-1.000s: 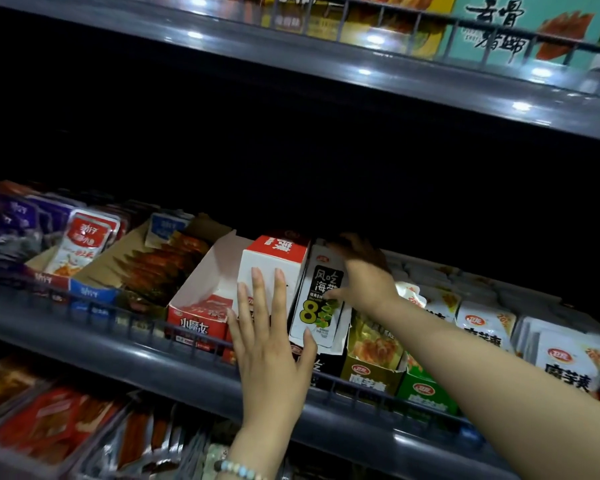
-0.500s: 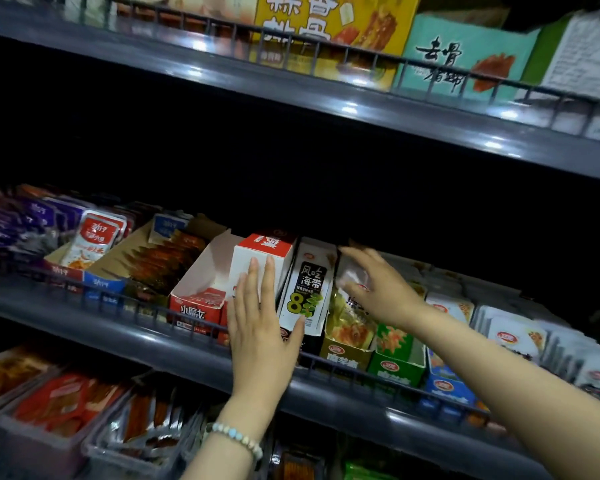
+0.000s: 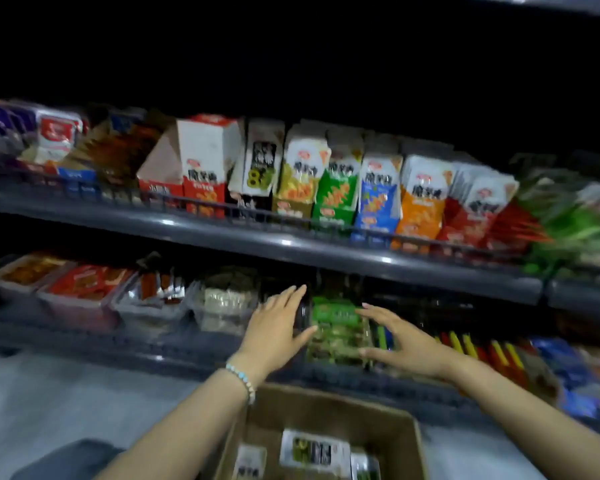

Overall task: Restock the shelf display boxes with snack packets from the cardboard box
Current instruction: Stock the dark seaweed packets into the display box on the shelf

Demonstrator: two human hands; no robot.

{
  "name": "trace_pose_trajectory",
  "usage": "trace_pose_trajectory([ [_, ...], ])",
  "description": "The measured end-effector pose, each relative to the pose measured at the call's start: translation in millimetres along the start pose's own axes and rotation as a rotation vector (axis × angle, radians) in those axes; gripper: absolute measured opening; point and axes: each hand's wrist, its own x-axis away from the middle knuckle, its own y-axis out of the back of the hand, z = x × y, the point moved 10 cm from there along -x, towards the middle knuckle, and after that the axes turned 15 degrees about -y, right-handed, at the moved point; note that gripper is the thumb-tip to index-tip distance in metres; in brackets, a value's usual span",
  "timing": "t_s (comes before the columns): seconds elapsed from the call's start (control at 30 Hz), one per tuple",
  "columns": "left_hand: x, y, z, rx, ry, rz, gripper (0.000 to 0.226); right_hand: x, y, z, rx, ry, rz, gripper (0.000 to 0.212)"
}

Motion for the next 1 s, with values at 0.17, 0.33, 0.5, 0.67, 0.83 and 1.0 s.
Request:
trace_pose_trajectory([
  [0.17, 44, -108, 4, 0.068, 0.059, 0.351, 0.071, 11, -110, -71, -0.053, -0.216, 0.220, 0.080],
  [0.33, 86, -182, 19, 0.130, 0.197, 0.525, 0.068, 13, -200, -121, -0.219, -0.387, 0.393, 0.088],
  [0.5, 122, -244, 37, 0.207, 0.327, 0.614, 0.065, 13, -266, -182, -0.463, -0.657, 0.395, 0.063],
  [0.67, 138, -288, 46, 0.290, 0.371, 0.669, 0.060, 21, -321, -223, -0.658, -0.849, 0.355, 0.054],
  [0.83, 151, -327, 42, 0.351, 0.346, 0.797, 0.050, 30, -369, -247, -0.786, -0.954, 0.407, 0.059],
  [1.0, 182, -372, 53, 0.426, 0.429, 0.844, 0.028, 30, -392, -254, -0.733, -0.924, 0.432, 0.080],
])
